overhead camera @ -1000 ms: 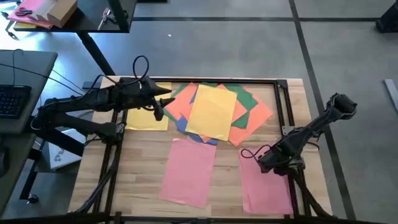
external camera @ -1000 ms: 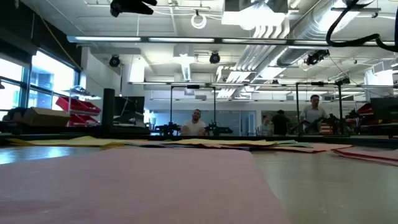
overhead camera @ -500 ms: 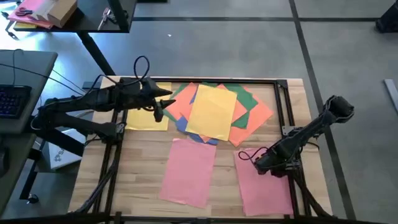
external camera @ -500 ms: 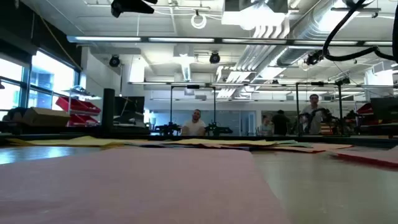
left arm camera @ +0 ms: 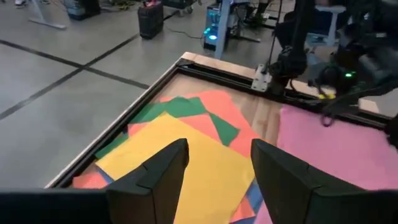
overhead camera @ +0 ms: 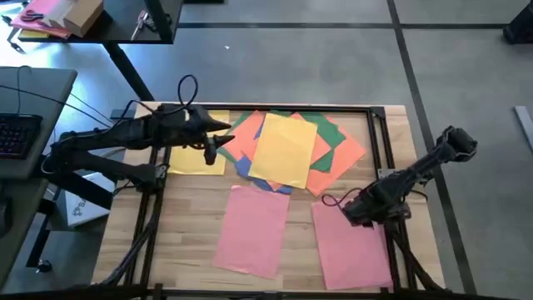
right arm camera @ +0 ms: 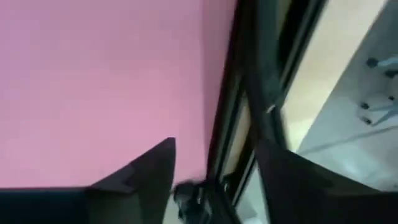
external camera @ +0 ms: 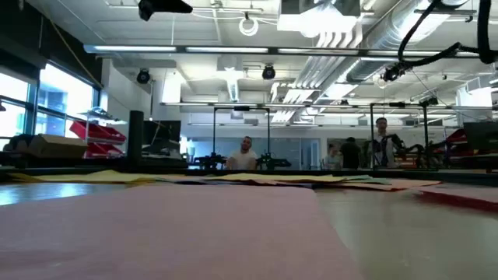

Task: Organize paper
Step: Stack the pink paper on top of the stacked pink papers

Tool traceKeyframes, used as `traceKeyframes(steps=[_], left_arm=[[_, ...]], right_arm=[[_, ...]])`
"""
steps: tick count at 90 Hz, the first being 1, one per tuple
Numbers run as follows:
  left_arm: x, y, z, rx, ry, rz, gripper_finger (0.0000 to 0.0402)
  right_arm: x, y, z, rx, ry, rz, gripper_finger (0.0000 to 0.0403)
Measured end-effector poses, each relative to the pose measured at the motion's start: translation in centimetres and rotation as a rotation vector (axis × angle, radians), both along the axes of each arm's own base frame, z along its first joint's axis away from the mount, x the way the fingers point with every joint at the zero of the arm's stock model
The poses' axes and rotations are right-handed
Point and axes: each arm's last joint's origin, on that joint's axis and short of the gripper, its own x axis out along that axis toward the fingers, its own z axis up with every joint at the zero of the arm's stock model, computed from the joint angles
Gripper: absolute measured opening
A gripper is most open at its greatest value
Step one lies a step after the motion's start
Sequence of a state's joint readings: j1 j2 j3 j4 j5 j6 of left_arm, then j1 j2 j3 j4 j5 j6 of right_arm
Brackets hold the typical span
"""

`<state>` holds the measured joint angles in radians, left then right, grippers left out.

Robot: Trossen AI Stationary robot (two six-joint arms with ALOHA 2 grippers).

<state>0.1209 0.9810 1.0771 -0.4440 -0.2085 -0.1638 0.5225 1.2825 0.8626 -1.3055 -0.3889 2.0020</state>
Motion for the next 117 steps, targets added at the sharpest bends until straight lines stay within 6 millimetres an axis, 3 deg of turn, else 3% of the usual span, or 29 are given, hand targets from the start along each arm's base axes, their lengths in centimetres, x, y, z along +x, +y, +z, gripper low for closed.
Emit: traceKeyframes(steps=[9, 18, 26, 35, 50, 73, 89, 117], left_arm=[[-0.6, -0.4, 0.4, -0.002, -0.022, -0.013, 0.0172], [-1.3, -0.5, 0.8, -0.005, -0.042, -0.020, 0.0172], [-1.6, -0.6, 1.0, -0.014, -0.056, -0.050, 0.0172], [-1.7, -0.8, 1.0, -0.037, -0.060, -0.087, 0.0172], [-1.7, -1.0, 0.6, -0.138, -0.040, -0.137, 0.0172], [-2.0, -1.4, -0.3, -0.253, 0.040, -0.122, 0.0172], [-2.1, -1.5, -0.4, -0.281, 0.046, -0.106, 0.0172], [-2.1, -1.5, -0.5, -0.279, 0.057, -0.108, 0.0172]], right_arm=[[1.9, -1.3, 0.2, -0.151, -0.228, 0.071, 0.0228], [4.9, -2.5, 0.1, -0.312, -0.564, 0.226, 0.0219], [7.7, -3.2, -0.5, -0.429, -0.773, 0.499, 0.0204], [10.3, -3.3, -1.6, -0.431, -0.875, 0.848, 0.0187], [13.0, -2.9, -5.4, -0.281, -0.875, 1.210, 0.0160], [14.4, -3.3, -8.7, -0.118, -0.795, 1.390, 0.0144], [13.9, -3.4, -9.4, -0.065, -0.704, 1.387, 0.0144], [12.5, -3.7, -8.6, -0.027, -0.604, 1.387, 0.0144]])
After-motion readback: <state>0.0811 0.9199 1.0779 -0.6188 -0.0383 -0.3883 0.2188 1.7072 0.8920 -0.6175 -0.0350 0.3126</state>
